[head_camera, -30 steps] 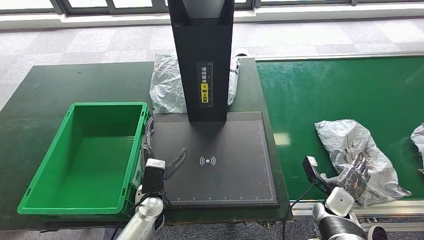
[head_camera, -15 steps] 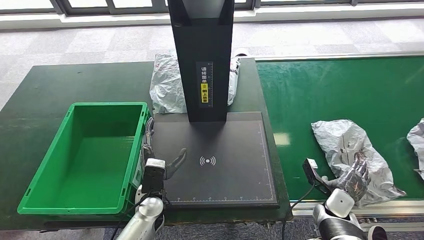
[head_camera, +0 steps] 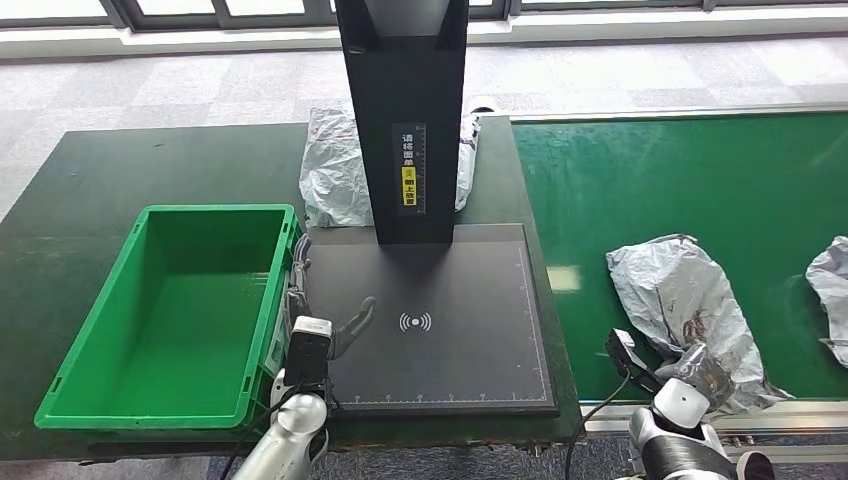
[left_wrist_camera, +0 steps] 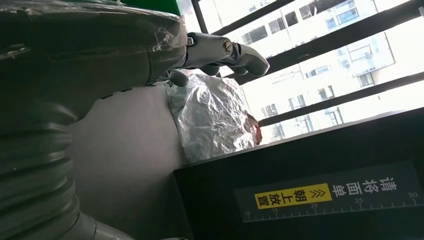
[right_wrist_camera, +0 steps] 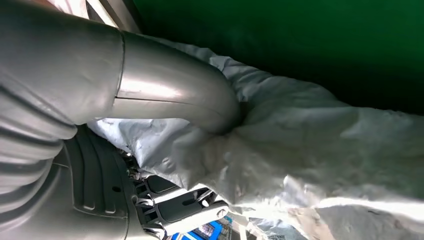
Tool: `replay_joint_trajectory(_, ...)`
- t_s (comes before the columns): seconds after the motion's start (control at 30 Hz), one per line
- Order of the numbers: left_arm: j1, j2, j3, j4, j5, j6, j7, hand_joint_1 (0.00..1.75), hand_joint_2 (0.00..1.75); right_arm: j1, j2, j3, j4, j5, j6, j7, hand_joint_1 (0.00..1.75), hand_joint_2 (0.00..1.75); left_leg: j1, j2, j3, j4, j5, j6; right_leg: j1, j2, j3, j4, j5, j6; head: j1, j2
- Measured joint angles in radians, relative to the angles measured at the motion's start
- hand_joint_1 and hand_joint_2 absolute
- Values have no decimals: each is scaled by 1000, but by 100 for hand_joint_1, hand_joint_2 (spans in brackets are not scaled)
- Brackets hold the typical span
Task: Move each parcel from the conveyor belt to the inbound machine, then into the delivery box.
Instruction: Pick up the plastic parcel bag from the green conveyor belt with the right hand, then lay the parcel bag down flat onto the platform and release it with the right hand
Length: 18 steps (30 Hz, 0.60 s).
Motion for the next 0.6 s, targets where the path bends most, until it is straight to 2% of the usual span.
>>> replay_joint_trajectory(0.27,0,0,1,-5,-1,0,2,0,175,0,0,0,0,0,-9,-4,175,175,0,0,0,0,0,0,0,0,0,0,0,0,0,0)
replay_joint_trajectory(0.37,4,0,5,-10,-5,4,6,0,175,0,1,0,-3,0,-59,-31,175,175,0,0,-3,0,0,0,0,0,1,0,0,0,0,0)
replay_joint_trajectory(0.5,35,0,22,-44,-24,30,13,0,175,2,35,23,-89,-10,-250,-189,175,175,0,4,-8,0,-2,0,0,2,0,0,0,0,0,0)
replay_joint_trajectory(0.6,58,0,32,-73,-56,44,20,0,175,14,79,74,-222,-80,-274,-320,175,175,0,5,0,0,-1,0,1,3,0,1,0,0,0,0)
